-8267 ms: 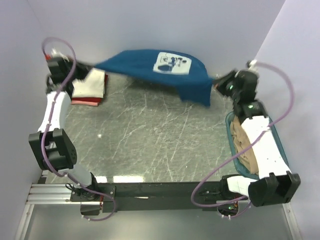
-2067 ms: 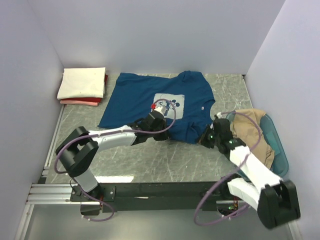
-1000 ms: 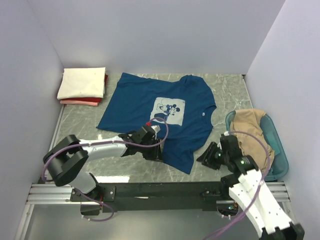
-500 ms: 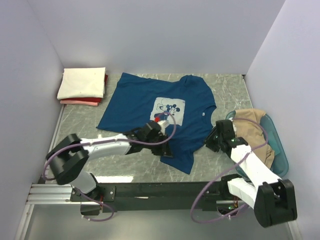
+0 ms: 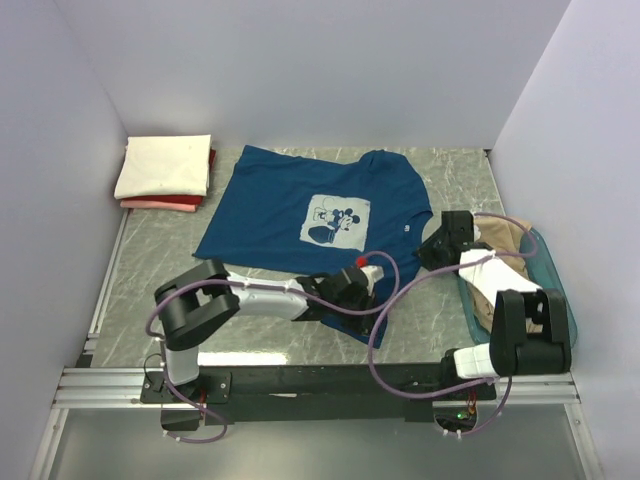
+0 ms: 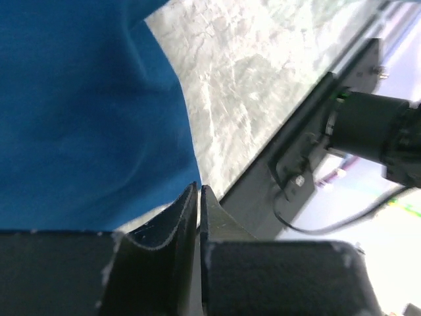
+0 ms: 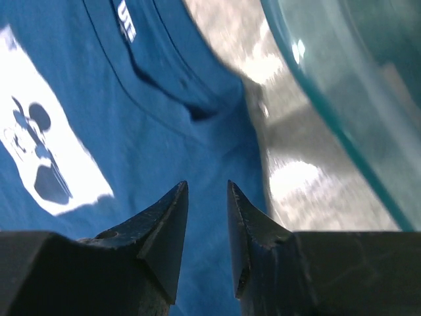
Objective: Fold and stack the t-shirts
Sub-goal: Flatten the tshirt out
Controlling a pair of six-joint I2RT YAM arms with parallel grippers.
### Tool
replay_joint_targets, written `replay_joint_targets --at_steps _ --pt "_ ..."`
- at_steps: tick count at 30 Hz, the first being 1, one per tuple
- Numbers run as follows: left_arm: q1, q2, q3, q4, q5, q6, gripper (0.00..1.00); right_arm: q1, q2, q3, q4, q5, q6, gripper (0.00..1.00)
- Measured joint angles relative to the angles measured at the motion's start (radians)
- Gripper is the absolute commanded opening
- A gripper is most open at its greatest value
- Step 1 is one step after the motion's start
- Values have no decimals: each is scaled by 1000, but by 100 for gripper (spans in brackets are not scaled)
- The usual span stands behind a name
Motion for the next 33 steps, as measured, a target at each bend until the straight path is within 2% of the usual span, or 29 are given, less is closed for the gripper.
replay_joint_targets --at_steps 6,10,14,25,33 --pt "-51 64 33 -29 -88 19 8 -10 117 75 23 -10 -10 36" --pt "-68 66 42 -47 -126 24 1 -33 189 110 23 -32 -32 34" --pt "-80 51 39 -68 -150 35 1 -35 226 140 26 -49 -50 33" --pt "-89 -85 -103 -132 -147 53 1 -35 265 152 41 -80 -102 31" --pt "-90 -101 -126 -134 -103 67 1 -35 272 156 15 -77 -121 31"
